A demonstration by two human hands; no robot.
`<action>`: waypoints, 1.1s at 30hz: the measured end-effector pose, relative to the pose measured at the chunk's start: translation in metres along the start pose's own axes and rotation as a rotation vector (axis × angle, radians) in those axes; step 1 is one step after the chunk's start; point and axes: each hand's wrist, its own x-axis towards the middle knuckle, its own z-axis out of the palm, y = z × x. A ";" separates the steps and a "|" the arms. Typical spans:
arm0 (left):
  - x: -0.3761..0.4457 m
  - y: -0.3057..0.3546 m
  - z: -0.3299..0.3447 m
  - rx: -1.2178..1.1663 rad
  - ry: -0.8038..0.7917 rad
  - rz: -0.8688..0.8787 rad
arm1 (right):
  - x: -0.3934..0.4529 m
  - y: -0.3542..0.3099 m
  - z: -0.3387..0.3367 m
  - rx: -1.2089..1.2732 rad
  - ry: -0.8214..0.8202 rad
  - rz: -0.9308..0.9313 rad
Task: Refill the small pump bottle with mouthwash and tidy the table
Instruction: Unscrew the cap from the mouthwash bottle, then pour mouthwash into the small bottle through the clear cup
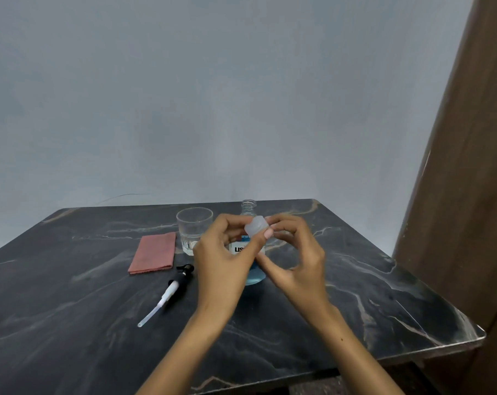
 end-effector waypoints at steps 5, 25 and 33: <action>-0.009 -0.001 -0.005 -0.033 -0.048 -0.014 | -0.001 -0.007 -0.005 0.126 -0.002 0.118; 0.010 -0.066 -0.068 0.372 -0.036 -0.059 | -0.015 0.031 -0.017 -0.443 -0.423 0.467; 0.009 -0.080 -0.069 0.349 -0.050 -0.052 | 0.000 0.043 0.009 0.010 -0.268 0.591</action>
